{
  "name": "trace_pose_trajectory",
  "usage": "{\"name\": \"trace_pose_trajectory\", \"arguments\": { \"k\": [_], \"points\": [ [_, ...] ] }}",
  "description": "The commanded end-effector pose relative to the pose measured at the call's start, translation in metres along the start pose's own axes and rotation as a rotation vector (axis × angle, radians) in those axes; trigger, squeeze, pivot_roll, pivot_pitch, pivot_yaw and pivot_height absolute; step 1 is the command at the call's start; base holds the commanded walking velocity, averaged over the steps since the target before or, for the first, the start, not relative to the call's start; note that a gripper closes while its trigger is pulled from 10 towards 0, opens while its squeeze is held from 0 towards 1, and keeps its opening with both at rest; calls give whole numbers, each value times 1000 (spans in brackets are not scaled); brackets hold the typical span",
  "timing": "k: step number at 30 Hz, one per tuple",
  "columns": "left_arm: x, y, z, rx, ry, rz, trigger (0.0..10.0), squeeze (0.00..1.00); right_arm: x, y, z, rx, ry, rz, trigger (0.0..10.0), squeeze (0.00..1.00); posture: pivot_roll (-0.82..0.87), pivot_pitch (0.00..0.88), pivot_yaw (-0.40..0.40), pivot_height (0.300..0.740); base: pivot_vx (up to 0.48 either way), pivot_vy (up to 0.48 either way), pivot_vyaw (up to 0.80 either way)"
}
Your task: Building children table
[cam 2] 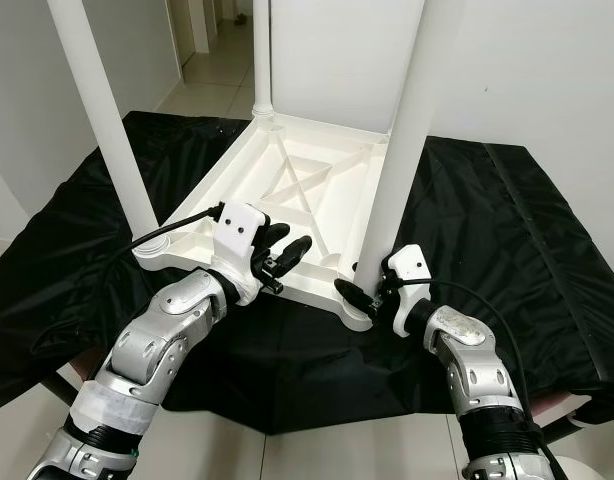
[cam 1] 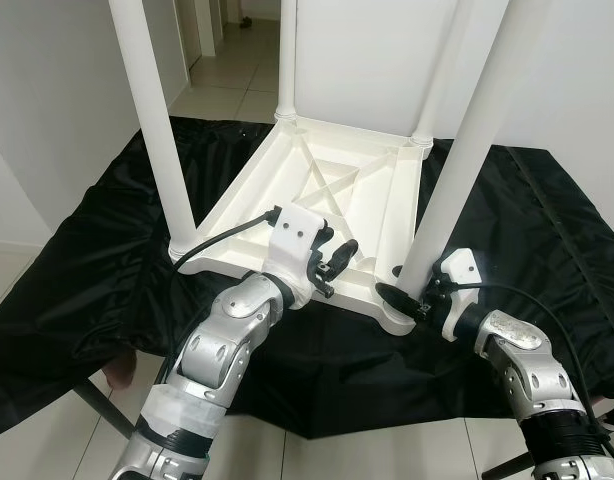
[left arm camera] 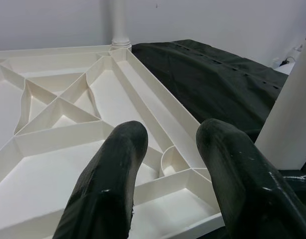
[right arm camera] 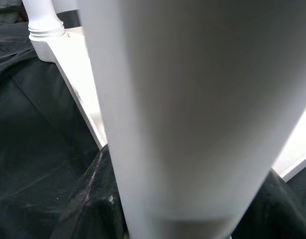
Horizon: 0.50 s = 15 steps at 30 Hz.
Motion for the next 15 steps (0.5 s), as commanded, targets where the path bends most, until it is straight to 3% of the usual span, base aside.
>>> {"name": "trace_pose_trajectory", "arguments": {
  "k": [1, 2, 6, 9, 15],
  "points": [
    [-20, 2, -3, -19, -160, 5, 10000, 0, -2, -10, -2, 41, -20, 0, 0, 0, 34, 0, 2, 740, 0, 0, 0],
    [-20, 2, -4, -18, -158, 3, 10000, 0, -1, -11, -1, 32, -33, 0, 10000, 0, 37, 0, -2, 740, 0, 0, 0],
    [-19, 2, -5, -19, -153, -2, 10000, 0, 4, -11, 3, 9, -66, 8, 10000, 0, 35, 0, -6, 740, 0, 0, 0],
    [-19, 2, -4, -22, -149, -2, 10000, 0, 1, -16, 6, 7, -175, 16, 10000, 0, 33, 0, -12, 740, 0, 0, 0],
    [-17, 3, -3, -31, -136, -1, 10000, 0, 7, -20, 7, -8, -266, 31, 10000, 0, 28, 0, -17, 740, 0, 0, 0]
  ]
}}
Point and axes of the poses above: a point about 5 cm out from each wrist's last joint towards the gripper, its own z axis pointing out of the wrist towards the gripper, its own y axis along the axis of the wrist's last joint, x = y × z, the point moved 6 cm from there along z, pointing out of the wrist towards the gripper, and after that the axes turned 10 degrees about z, right-handed, at the moved point
